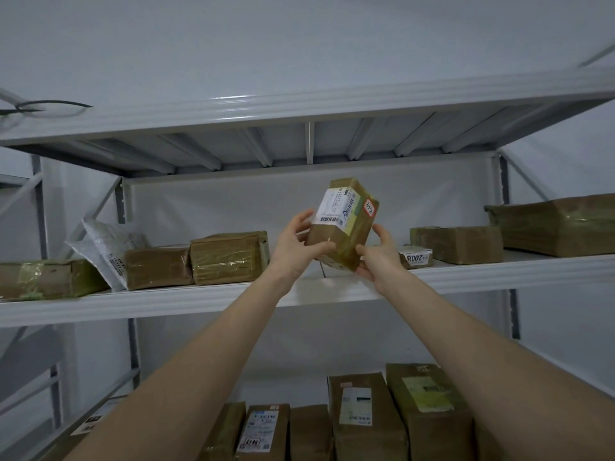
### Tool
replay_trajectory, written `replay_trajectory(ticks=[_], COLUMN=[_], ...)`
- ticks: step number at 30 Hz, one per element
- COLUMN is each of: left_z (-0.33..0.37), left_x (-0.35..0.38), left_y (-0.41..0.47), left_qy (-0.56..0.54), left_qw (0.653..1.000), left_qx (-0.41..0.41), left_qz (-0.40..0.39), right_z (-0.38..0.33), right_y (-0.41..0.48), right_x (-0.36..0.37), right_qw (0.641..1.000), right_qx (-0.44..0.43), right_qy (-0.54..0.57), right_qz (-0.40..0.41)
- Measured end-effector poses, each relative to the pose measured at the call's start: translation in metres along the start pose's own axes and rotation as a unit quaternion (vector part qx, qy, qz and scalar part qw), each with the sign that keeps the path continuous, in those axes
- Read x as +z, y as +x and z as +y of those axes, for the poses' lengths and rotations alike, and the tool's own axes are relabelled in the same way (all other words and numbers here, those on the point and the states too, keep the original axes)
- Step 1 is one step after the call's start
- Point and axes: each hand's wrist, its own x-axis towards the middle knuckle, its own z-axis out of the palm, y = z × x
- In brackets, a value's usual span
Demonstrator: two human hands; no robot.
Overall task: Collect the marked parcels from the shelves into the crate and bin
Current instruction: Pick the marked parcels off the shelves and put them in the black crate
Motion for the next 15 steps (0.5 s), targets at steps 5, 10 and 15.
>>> replay_trajectory(ticks=[5,10,15], left_z=[-0.001,-0.011,-0.025], left_x=[0.004,0.000,0.003], left_y=[0.009,0.026,0.038], left_qy=[0.009,0.091,0.184], left_qw=[0.999,0.993,0.977], left_qx=[0.006,-0.060,-0.104], left_qz=[0.040,0.049,0.005], right_z=[-0.005,-0.007,0.000], right_y=[0.002,0.004,0.016], right_x=[0.003,0.014,0.023], right_qw=[0.996,0.928,0.809], right_qx=[-0.056,-0.175,-0.206], right_qy=[-0.067,-0.316,-0.549], right_qz=[-0.003,-0.095,-0.039])
